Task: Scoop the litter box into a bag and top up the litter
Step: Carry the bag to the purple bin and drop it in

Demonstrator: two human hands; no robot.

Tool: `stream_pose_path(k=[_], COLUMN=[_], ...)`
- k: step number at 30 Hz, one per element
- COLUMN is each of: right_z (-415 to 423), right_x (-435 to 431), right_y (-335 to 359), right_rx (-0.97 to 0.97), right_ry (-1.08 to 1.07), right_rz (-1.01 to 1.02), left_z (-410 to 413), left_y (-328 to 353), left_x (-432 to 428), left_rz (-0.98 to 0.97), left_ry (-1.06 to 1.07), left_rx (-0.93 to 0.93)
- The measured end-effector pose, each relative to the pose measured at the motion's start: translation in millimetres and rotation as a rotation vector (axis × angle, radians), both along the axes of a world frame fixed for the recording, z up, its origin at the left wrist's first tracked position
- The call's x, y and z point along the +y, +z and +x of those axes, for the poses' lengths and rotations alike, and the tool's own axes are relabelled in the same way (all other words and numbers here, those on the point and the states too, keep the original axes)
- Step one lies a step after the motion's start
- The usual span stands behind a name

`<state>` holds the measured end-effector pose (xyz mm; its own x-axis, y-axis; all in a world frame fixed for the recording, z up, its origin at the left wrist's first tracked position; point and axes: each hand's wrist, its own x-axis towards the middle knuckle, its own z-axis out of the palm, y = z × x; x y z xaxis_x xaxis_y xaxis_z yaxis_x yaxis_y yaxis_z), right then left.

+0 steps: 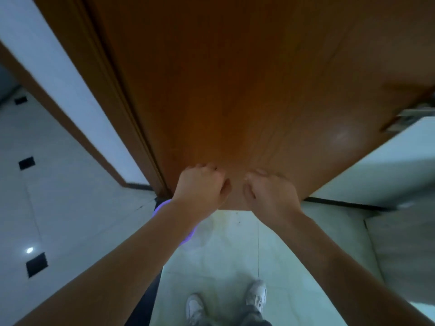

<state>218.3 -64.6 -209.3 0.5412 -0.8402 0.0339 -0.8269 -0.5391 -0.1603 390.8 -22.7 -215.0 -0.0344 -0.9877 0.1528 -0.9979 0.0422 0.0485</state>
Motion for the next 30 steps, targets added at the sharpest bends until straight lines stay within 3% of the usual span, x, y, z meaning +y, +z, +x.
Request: stream_pose_path(k=[5,15,23,30], right_z=[-66.7,-217.7,-318.0,-377.2], right_x=[41.3,85.5,150.1,175.5], right_y=[61.4,129.0,105.7,96.4], right_rx=[0.032,-0.003,0.022,-0.036], right_ry=[-0.116,-0.397,-0.618,-0.863], right_rz=[-0.067,-0.162,-0.133,-0.168], left_z=[-67.7,-193.4,-331.5,-403.8], left_y=[66.7,116.9,109.1,97.5], left_x=[25.5,20.7,55.1,53.2], left_rz=[-0.068,-0.145,-0.212,-0.247], left_ry=[-0.142,-0.345,-0.589,-0.780], left_rx=[-0.017,0.023,0.043,0.072])
